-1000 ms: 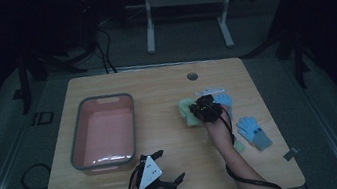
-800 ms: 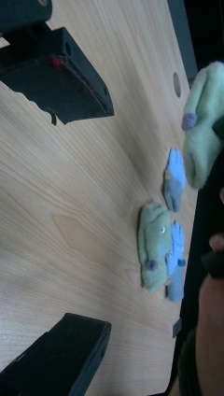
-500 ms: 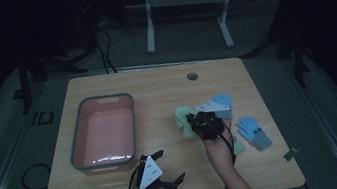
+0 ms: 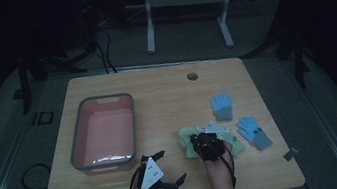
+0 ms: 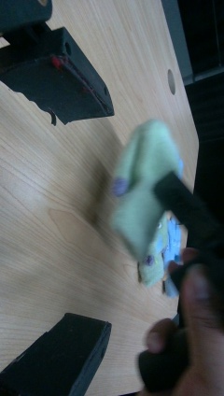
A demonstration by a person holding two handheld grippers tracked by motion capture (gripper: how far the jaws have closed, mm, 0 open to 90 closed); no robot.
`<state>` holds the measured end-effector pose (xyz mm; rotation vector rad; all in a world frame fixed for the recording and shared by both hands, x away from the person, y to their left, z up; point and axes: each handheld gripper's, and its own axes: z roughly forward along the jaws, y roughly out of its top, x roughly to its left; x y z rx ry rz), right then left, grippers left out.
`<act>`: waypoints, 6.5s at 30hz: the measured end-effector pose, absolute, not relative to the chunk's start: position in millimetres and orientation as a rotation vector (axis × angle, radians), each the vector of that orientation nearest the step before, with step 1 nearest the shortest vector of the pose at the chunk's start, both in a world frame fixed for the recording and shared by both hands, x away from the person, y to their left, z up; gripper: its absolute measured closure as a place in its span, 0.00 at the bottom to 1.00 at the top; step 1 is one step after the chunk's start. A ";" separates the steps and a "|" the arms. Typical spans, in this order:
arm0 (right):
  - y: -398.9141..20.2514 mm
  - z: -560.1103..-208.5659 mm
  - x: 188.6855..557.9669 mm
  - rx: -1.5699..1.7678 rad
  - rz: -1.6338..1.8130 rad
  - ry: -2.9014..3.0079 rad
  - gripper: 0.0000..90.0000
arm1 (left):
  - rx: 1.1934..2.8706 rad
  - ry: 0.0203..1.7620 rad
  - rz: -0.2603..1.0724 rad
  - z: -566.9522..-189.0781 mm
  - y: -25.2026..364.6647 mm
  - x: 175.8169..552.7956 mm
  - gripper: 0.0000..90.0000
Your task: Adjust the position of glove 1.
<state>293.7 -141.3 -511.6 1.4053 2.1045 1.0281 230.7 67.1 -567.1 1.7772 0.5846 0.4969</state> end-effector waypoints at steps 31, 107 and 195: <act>-151.5 -516.0 316.1 1.290 1.038 2.142 0.64 | 1.779 0.591 0.507 -567.1 66.7 230.7 0.01; -260.8 -507.1 297.9 1.203 0.992 2.104 0.96 | 1.792 0.585 0.531 -567.0 64.8 230.0 0.01; -269.8 -552.0 305.7 1.153 0.927 2.255 0.95 | 1.807 0.556 0.547 -567.1 62.8 227.3 0.01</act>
